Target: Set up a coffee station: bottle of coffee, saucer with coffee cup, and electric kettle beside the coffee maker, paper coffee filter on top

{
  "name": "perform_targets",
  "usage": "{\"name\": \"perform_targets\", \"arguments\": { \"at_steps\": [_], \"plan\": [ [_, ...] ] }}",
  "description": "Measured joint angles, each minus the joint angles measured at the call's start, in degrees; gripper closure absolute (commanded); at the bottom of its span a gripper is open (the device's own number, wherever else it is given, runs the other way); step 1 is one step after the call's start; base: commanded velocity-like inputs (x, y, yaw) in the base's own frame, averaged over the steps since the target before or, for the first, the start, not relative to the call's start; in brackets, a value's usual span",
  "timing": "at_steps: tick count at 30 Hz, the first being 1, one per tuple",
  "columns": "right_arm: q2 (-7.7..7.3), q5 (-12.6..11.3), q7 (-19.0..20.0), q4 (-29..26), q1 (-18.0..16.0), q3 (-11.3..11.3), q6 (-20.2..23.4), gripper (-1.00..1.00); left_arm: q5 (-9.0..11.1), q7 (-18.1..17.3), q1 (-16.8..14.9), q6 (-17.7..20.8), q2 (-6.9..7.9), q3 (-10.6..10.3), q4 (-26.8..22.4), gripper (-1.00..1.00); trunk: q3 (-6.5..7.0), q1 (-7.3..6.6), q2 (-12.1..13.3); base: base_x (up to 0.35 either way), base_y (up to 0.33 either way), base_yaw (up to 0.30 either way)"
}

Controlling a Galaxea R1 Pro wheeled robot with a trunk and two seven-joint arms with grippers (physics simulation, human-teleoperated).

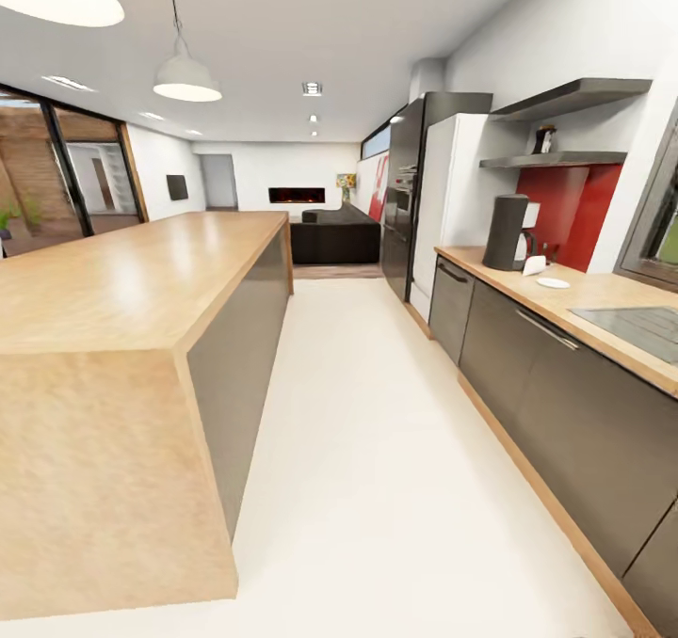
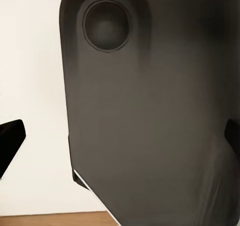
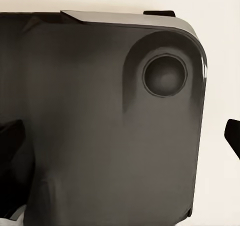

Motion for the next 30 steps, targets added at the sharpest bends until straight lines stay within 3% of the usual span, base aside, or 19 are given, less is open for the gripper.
{"name": "perform_targets", "arguments": {
  "at_steps": [12,21,26,30],
  "plan": [
    [0.18,-0.09,0.00,-0.19,0.00,0.00,0.00,-1.00,0.06,0.00,0.00,-0.01,0.10,-0.09,0.00,-1.00,0.02,0.00,0.00,0.000,0.000,-0.041],
    [0.12,-0.12,0.00,-1.90,0.00,-0.08,0.07,-1.00,0.32,0.00,-0.01,-0.23,0.27,-0.02,-0.07,-1.00,1.64,-1.97,3.60,0.000,0.000,-0.252],
    [-0.11,-0.13,-0.07,-1.95,0.00,-0.14,0.03,-1.00,0.32,0.00,-0.18,-3.97,0.09,-0.05,-0.19,-1.00,2.54,-3.07,5.61,0.000,0.000,-0.267],
    [-0.58,-0.16,-0.15,-3.02,0.00,-0.11,0.04,-1.00,0.27,-0.16,-0.45,-6.67,0.04,0.15,-3.07,-1.00,3.27,-3.94,7.21,0.000,0.000,-0.267]
  ]
}}
